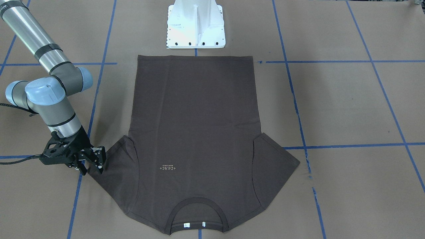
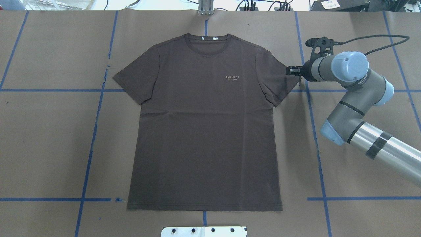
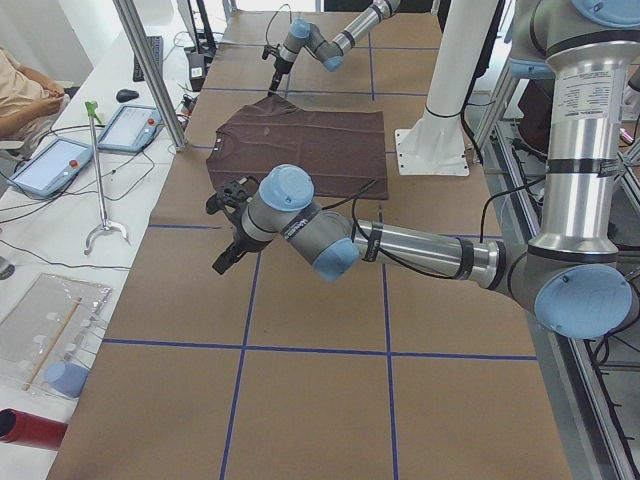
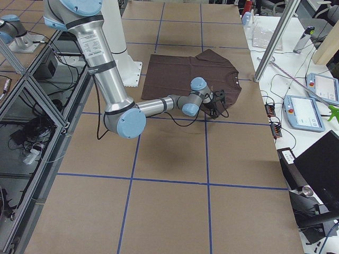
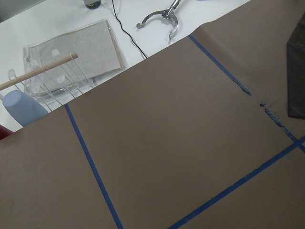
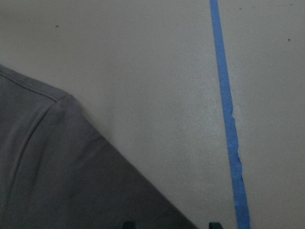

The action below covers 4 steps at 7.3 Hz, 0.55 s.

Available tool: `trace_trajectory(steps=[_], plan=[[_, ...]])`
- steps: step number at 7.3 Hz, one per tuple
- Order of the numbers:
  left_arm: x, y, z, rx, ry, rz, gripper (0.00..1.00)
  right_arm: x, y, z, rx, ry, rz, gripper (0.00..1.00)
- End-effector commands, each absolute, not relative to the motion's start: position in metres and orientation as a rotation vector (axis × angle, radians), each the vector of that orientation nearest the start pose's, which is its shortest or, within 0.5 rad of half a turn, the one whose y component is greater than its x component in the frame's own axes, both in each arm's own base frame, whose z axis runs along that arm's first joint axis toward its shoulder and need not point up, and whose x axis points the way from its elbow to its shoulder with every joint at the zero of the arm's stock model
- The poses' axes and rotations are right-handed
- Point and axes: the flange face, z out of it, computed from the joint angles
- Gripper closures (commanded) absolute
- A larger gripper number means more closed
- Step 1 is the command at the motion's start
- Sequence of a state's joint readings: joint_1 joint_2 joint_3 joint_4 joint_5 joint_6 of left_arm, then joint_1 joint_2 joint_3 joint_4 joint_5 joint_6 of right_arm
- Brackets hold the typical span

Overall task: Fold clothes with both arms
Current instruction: 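Move the right gripper to the sleeve nearest it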

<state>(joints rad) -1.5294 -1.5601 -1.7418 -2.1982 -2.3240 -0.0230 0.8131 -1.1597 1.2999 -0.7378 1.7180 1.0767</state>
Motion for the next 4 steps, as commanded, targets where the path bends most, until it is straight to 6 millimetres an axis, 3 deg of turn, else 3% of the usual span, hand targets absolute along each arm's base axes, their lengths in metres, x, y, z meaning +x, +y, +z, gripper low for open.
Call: trace_trajectory(steps=[1, 4], plan=[[-0.0442, -0.5068, 0.5059, 0.726, 0.737, 0.313, 0.00, -0.3931, -0.5865, 0.4742, 0.487, -0.845, 0.223, 0.40], [-0.0442, -0.5068, 0.5059, 0.726, 0.737, 0.313, 0.00, -0.3945, -0.5821, 0.4806, 0.479, -0.838, 0.221, 0.40]])
